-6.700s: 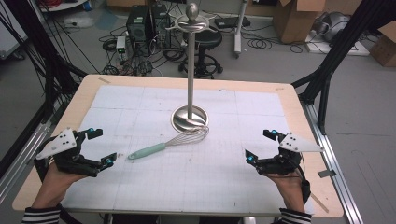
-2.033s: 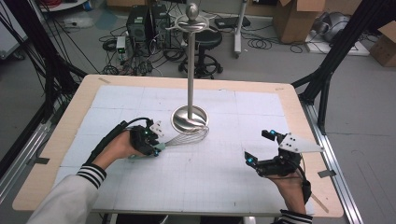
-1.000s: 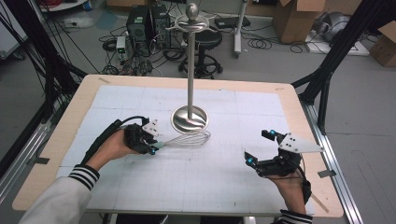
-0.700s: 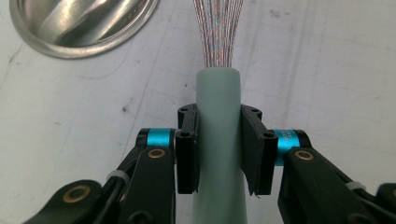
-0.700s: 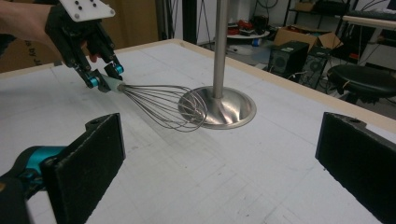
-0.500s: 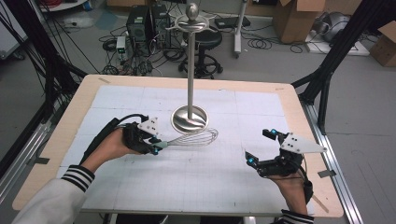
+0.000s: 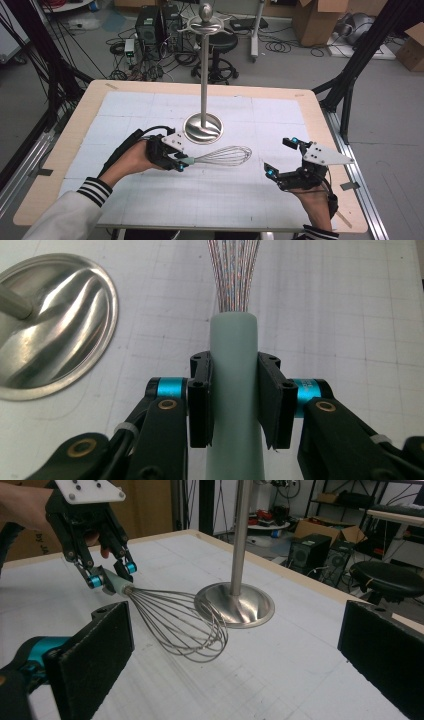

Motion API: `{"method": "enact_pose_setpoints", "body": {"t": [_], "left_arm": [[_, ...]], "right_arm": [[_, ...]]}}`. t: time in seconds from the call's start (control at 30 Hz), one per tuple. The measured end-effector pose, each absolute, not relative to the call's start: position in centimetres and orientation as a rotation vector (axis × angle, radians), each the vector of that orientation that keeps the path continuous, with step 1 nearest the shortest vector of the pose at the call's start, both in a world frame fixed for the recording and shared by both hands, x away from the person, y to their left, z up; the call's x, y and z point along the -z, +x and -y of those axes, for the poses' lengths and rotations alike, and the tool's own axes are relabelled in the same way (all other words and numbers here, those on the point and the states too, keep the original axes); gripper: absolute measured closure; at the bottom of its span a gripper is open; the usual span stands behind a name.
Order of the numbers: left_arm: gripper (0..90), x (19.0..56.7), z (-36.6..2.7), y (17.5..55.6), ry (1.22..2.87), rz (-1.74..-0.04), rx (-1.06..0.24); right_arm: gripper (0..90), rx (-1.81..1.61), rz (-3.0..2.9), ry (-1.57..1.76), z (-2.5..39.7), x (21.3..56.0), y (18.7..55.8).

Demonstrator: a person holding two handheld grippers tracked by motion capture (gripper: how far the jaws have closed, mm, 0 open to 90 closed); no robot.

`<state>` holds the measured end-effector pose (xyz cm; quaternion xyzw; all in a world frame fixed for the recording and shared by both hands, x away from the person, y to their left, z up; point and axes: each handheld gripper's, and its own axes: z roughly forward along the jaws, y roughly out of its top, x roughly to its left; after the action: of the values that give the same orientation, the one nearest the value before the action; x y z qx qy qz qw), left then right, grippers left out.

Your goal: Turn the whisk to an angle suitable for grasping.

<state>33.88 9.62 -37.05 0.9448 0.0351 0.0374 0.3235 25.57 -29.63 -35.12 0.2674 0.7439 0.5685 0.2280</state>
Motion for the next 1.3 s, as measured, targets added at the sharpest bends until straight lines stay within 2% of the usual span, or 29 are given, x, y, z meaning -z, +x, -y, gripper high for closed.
{"method": "enact_pose_setpoints", "body": {"t": [0.83,1.3], "left_arm": [[69.2,39.7,-3.5,33.1,2.408,0.02,0.078],[69.2,41.0,-1.3,33.3,2.425,0.038,0.086]], "right_arm": [[0.1,-1.569,-2.051,0.726,29.6,35.0,25.5],[0.1,-1.571,-2.05,0.724,29.7,35.0,25.6]]}}
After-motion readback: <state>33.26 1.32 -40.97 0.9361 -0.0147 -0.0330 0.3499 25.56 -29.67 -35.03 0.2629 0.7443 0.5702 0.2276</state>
